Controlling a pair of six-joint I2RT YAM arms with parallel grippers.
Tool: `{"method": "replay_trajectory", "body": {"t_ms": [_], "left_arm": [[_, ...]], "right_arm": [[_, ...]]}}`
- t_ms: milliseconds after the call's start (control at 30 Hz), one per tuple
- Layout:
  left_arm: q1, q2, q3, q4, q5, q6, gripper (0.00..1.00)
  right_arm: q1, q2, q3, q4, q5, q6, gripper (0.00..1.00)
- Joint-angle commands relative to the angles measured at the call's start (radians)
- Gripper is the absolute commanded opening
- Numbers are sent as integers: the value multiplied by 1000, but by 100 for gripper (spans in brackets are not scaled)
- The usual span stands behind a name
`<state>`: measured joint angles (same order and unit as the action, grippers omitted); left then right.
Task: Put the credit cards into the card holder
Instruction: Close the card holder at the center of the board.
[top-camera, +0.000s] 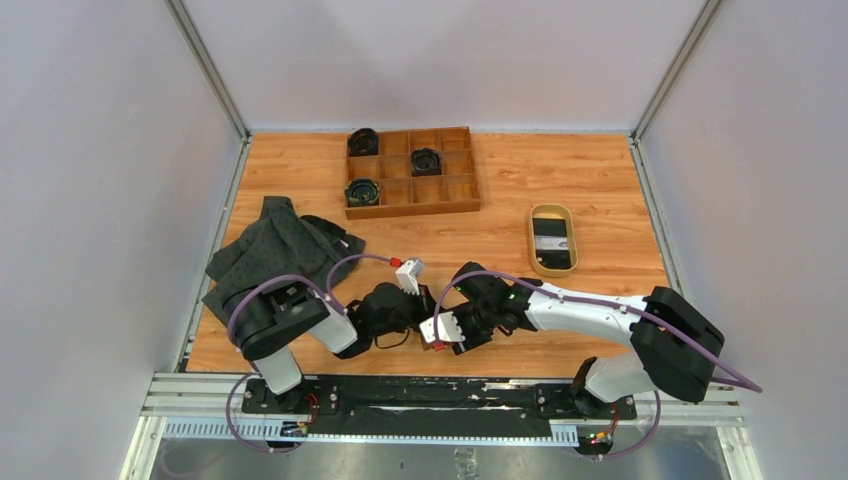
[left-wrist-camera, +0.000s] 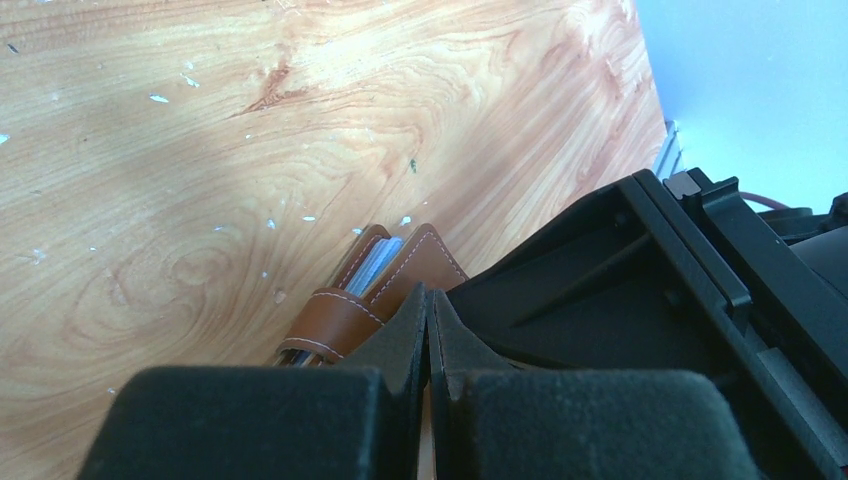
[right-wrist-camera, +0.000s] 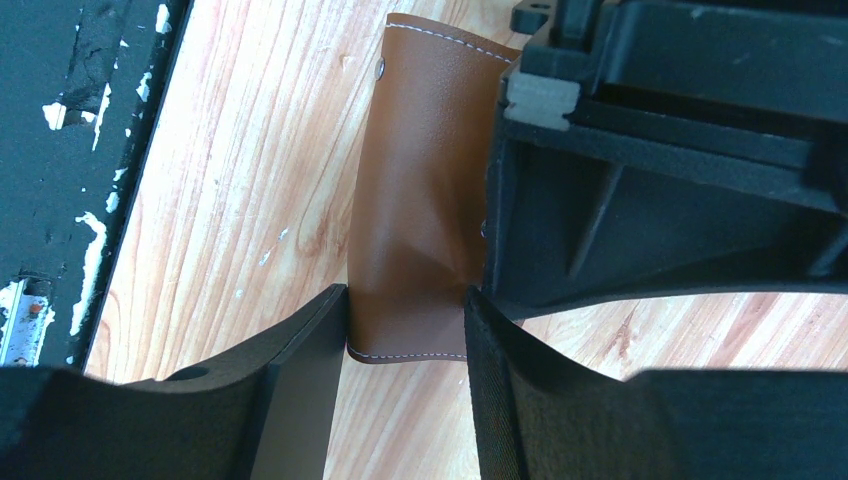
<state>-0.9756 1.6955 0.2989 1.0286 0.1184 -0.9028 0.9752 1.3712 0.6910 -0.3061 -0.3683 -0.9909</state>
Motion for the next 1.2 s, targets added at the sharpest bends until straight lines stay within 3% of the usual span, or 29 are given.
{"method": "replay_trajectory", "body": {"t_ms": [0, 467, 967, 1167], "left_arm": [[-40, 77, -82, -217, 65, 2, 0], [-96, 96, -127, -157, -36, -46, 0], [-168, 99, -145, -179, -203, -83, 0], [-210, 54, -132, -261, -281, -88, 0]], "right_arm": [[9, 16, -5, -14, 71, 11, 48], [19, 21, -8, -9, 92, 6, 49], [21, 14, -10, -16, 89, 8, 52], [22, 13, -8, -17, 91, 7, 52]]}}
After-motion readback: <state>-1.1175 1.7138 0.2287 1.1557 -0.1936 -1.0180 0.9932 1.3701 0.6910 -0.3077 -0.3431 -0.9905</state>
